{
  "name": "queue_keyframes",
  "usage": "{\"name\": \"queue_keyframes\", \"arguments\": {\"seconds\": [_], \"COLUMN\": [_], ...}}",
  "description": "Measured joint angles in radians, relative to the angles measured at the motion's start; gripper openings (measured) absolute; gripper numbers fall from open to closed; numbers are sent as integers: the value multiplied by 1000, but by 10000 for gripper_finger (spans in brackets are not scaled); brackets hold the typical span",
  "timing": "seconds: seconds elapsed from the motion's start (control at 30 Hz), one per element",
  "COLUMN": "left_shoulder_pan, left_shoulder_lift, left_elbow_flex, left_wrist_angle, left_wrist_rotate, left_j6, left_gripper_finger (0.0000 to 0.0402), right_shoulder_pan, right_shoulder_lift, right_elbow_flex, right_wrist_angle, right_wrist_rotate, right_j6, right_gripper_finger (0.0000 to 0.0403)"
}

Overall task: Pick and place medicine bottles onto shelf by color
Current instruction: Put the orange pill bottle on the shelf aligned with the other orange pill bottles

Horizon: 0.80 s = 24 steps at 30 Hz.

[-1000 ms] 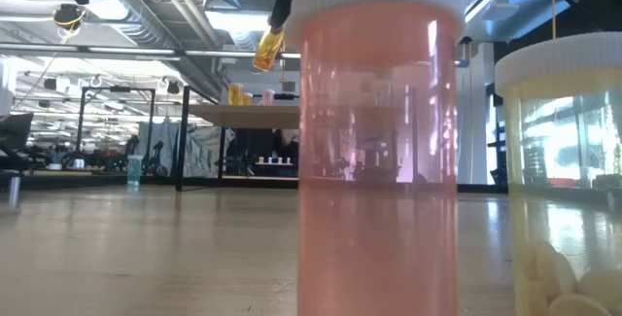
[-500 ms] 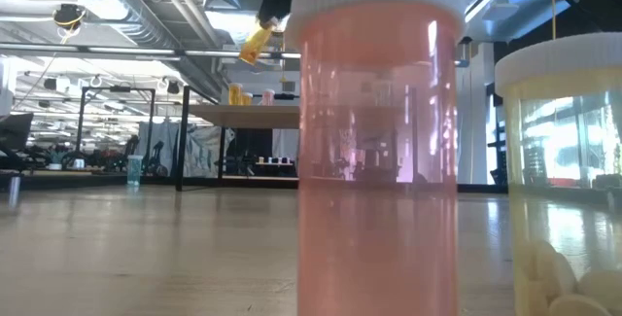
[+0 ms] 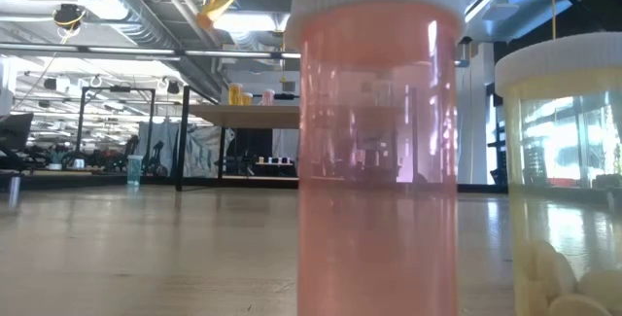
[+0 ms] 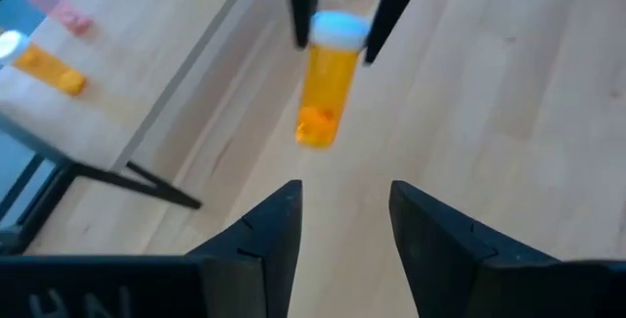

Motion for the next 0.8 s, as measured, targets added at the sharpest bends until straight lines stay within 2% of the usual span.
{"name": "queue_keyframes", "arguments": {"seconds": [0.1,0.27,0.43,0.57,0.8], "left_shoulder_pan": [0,20,55,85,111], "left_shoulder_lift": [0,0,0,0,0], "left_elbow_flex": [0,0,0,0,0], "left_wrist_angle": [41,98,153,158,158], "left_wrist_rotate": [-3,-11,22,65,64], "left_j6": [32,101,183,192,243], "left_gripper_finger": [149,149,149,149,149], "right_shoulder_pan": [4,5,8,11,14], "right_shoulder_lift": [0,0,0,1,1], "right_elbow_flex": [0,0,0,0,0], "right_wrist_angle": [30,86,117,121,133], "right_wrist_rotate": [-8,-79,-79,-77,-79], "right_j6": [-4,-12,-17,-19,-18], "right_gripper_finger": [120,120,120,120,120]}}
